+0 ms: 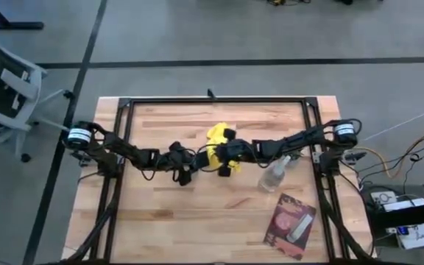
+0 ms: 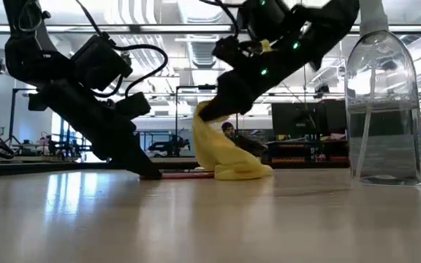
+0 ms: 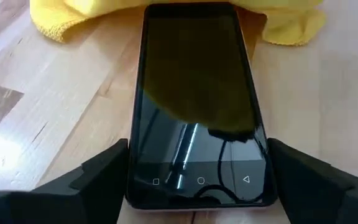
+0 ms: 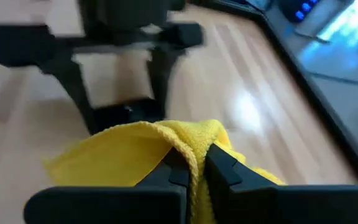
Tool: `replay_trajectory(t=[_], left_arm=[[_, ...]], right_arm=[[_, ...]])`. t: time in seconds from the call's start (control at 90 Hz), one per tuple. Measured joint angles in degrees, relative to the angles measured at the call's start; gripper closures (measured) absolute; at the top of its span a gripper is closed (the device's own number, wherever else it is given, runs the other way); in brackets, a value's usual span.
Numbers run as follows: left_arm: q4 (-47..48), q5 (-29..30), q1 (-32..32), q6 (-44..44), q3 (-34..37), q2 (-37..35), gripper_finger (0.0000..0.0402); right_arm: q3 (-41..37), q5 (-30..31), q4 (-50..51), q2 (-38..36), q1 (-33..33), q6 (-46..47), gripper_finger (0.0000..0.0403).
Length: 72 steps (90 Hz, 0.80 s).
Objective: Apply microfiber cloth
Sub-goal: Wipe the front of the pink cellphone with a microfiber cloth
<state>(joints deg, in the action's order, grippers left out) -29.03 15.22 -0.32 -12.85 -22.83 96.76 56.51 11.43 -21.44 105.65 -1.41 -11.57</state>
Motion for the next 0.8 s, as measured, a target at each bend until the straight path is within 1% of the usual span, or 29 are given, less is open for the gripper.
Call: replay_trajectory(t=[0.078,0.3,0.389,0.444,0.544,0.644,0.689,0.756,0.8], left_arm=[[-0.02,0.01,0.0,0.16,0.0,-0.03,0.0089],[-0.16,0.07,0.0,0.29,0.05,-0.1,0.0089],[-0.18,0.24,-0.02,0.03,0.07,-0.13,0.0089],[-0.03,0.28,-0.02,0.0,0.14,-0.52,0.0089],[0.46,0.72,-0.02,-0.21,0.27,-1.99,0.0089],[1.0,0.8,-0.02,-0.06,0.27,-4.4,0.0089],[2.01,0.68,-0.02,0.65,0.16,-5.59,0.0089],[3.39,0.88,-0.02,2.06,0.24,-7.06,0.009],[4.88,1.65,-0.04,2.82,0.19,-8.62,0.0117]], right_arm=[[2.8,-1.38,-1.36,4.64,-0.27,0.24,0.0403],[15.49,-1.43,-1.88,18.6,-0.64,1.11,0.0403],[19.32,-1.13,-1.82,23.43,-0.75,1.59,0.0403],[20.98,-1.14,-2.15,25.21,-0.85,2.22,0.0403],[22.91,-0.75,-2.43,27.1,-0.86,2.7,0.0403],[23.04,-0.39,-1.93,27.08,-0.86,2.19,0.0403],[23.02,0.63,0.1,26.28,-0.83,1.4,0.0403],[22.68,3.82,4.52,24.55,-0.6,0.03,0.0403],[22.53,5.88,7.94,23.46,-0.51,-0.66,0.0403]])
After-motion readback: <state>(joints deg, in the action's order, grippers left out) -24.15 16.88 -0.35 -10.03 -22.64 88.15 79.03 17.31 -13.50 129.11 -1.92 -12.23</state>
